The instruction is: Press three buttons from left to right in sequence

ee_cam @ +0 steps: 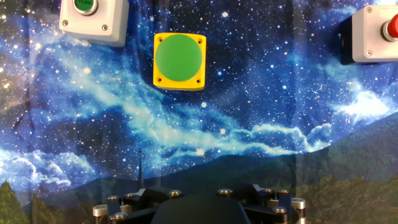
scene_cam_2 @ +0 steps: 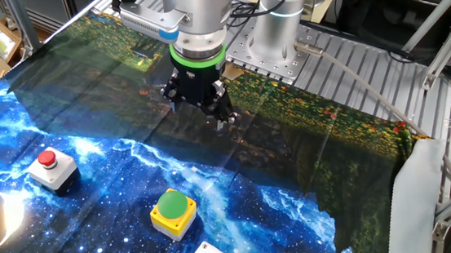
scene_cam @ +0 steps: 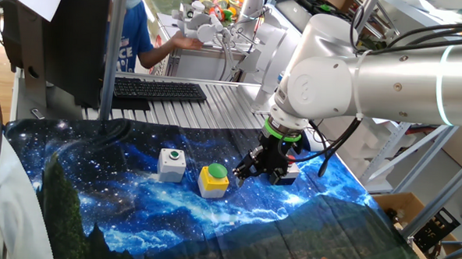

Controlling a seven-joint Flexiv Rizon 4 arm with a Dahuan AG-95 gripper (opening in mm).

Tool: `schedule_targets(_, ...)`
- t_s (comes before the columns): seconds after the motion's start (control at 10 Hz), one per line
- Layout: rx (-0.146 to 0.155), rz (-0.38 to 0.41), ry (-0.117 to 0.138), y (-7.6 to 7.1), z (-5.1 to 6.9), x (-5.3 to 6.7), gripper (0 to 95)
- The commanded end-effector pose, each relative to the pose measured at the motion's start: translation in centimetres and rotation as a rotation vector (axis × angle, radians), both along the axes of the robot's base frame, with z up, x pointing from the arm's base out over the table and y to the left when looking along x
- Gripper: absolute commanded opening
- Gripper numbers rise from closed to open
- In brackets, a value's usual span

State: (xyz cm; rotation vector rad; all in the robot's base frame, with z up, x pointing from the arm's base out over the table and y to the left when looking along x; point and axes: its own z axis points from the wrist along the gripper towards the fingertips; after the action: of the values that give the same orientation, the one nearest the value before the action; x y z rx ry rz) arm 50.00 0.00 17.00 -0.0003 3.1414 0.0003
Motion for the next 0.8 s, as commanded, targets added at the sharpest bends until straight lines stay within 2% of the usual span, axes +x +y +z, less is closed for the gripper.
schedule_targets(0.1,0.000,0.000,0.000,0.00,0.00,0.00,95.0)
schedule_targets(0.2,-0.010,-0.231,0.001,0.00,0.00,0.00,0.0)
schedule_targets(0.8,-0.006,-0.231,0.002,0.00,0.01,0.00,0.0)
